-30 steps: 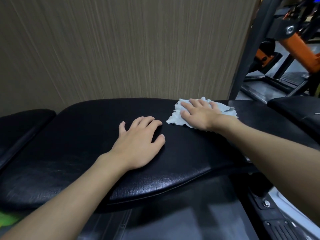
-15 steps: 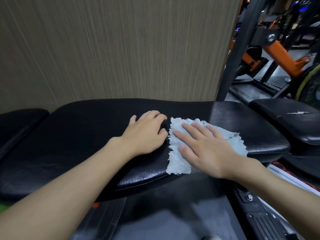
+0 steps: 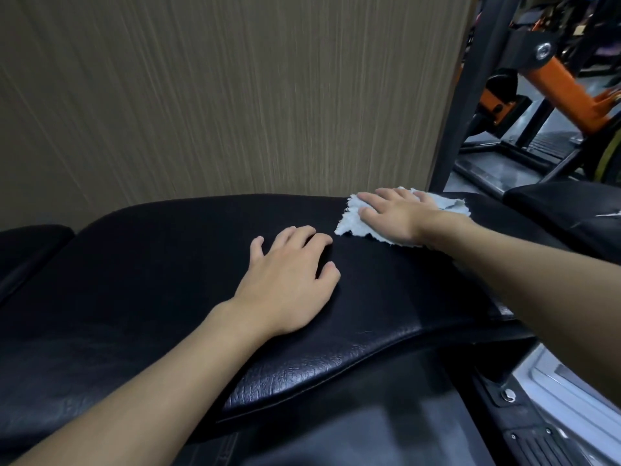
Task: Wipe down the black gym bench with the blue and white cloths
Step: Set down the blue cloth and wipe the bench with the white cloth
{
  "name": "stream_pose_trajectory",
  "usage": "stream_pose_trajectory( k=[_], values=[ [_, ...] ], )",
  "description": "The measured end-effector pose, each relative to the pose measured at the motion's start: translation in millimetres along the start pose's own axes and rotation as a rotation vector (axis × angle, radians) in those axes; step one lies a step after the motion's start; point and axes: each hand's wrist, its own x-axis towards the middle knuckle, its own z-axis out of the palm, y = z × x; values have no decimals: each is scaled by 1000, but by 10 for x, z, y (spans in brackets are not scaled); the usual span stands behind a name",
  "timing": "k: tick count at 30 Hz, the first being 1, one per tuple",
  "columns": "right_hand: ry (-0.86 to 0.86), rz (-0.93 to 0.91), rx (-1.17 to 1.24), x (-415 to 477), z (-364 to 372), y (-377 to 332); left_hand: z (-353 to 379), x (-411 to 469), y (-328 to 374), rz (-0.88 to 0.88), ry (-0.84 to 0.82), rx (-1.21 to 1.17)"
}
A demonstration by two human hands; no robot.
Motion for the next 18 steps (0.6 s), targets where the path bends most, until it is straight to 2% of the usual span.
stream_pose_trajectory(
  k=[6,15,18],
  values=[
    [25,-19,12,-200,71,11,-18,-15,13,-6,10,-19],
    [56,-131,-10,-1357,128,54,-127,-11,136,-43,-93,31],
    [94,-140,-63,-1548,164,67,-158,114,236,-13,-59,-1]
  ],
)
